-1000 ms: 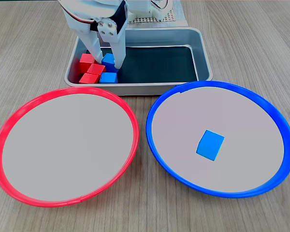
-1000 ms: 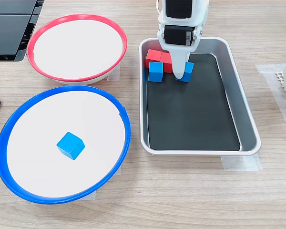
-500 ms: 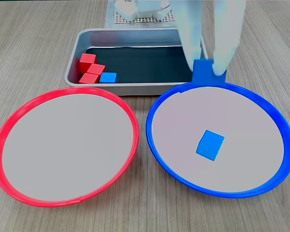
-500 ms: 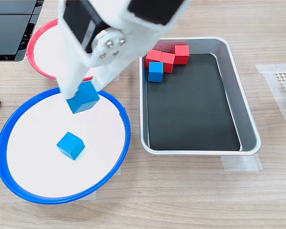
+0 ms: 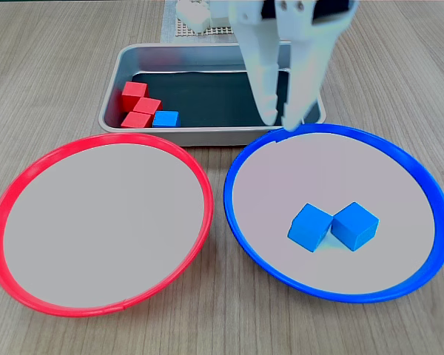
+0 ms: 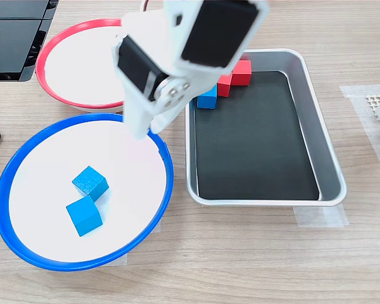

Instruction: Move six blocks tray to matching dishes

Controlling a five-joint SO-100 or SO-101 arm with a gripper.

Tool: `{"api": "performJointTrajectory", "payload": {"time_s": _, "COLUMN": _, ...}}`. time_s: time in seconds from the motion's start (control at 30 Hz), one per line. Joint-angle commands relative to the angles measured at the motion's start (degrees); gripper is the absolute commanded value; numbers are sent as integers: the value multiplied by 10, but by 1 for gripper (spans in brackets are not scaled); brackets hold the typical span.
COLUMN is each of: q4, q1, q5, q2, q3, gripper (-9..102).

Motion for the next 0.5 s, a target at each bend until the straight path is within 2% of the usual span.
{"api": "performJointTrajectory", "payload": {"time_s": 0.0, "q4": 91, "q1": 45, "q5": -47, "q2": 86, "q3": 54, "gripper": 0}}
{"api": "performJointTrajectory", "payload": {"time_s": 0.13, "q4": 123, "q1": 148, "q5": -95, "q2": 193, "q3": 181, "gripper": 0}}
{"api": "performJointTrajectory", "payload": {"time_s": 0.27, "q4": 117, "q1": 267, "q5": -91, "q2": 258, "q3": 268, "gripper": 0}}
{"api": "performJointTrajectory", "payload": {"time_s": 0.4, "q4": 106, "q1": 370, "q5": -42, "q2": 284, "q3": 320, "gripper": 7}}
{"api": "performJointTrajectory", "payload": {"time_s": 0.47, "q4": 101, "q1": 383, "q5": -6, "q2": 293, "q3": 330, "gripper": 9}}
